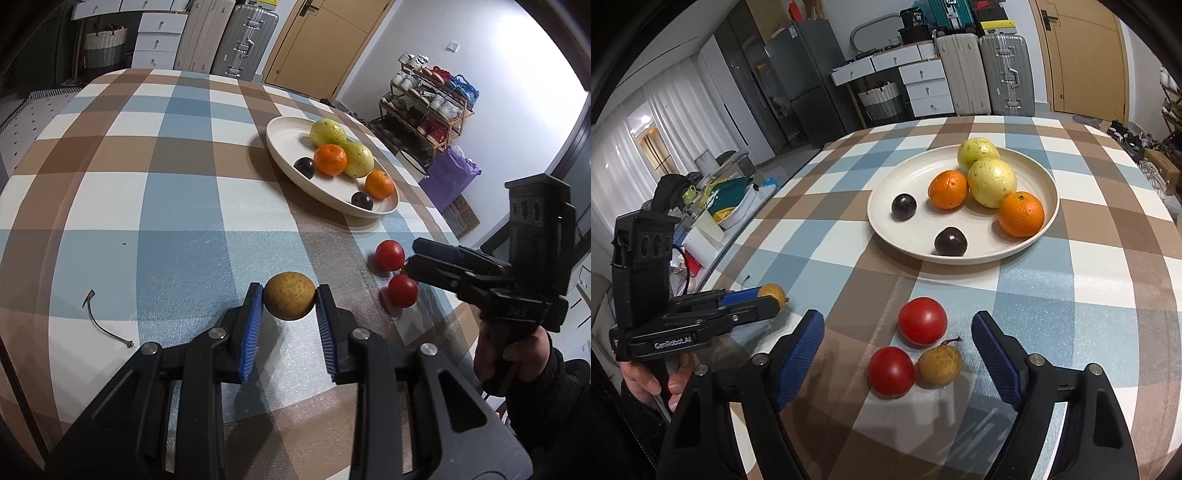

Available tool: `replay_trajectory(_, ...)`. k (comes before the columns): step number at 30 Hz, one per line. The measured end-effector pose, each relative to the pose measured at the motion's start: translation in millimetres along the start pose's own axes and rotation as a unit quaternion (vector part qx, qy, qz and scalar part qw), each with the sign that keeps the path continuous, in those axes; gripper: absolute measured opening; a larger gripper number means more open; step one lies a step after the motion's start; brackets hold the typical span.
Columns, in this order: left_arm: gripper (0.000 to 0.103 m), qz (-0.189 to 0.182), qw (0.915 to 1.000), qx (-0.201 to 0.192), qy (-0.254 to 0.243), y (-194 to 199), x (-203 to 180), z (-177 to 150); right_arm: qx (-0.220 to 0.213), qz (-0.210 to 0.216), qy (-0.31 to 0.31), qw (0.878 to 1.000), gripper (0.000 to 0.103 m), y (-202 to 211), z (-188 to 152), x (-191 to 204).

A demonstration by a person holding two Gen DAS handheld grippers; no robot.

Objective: Organize fruits
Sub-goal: 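Grasp a red tomato with the right tool while the left tool holds the brown fruit, then carry the brown fruit and red tomato onto the white plate and open both tools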

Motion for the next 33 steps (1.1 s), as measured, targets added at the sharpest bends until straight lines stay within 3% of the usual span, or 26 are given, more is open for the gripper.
replay_trajectory(10, 0.026, -0.004, 0.9999, 0.008, 0.009, -7, 5, -1, 0.018, -0.006, -0.005, 1.0, 0.074, -20, 1, -6)
replay_trajectory(14, 0.026, -0.005, 0.9999, 0.009, 0.01, -9, 4, 0, 0.023, -0.007, -0.002, 1.0, 0.06, -25, 0, -6)
replay_trajectory(19, 0.026, -0.003, 0.9999, 0.01, 0.01, -10, 3, 1, 0.021, -0.016, 0.013, 1.0, 0.031, -25, 0, -6)
replay_trajectory(33, 0.026, 0.009, 0.9999, 0.001, 0.013, -8, -4, 16, -0.028, 0.008, 0.01, 1.0, 0.031, 1, 14, -3)
Point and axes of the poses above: each gripper's, at about its wrist camera, not at the fingertips, and y roughly against the way its jaws point, x to its left, z to its top, the point moved 10 cm from there along -y, roughly the way its jaws point, and after that the axes turned 1 degree about z, right-handed, at the moved point
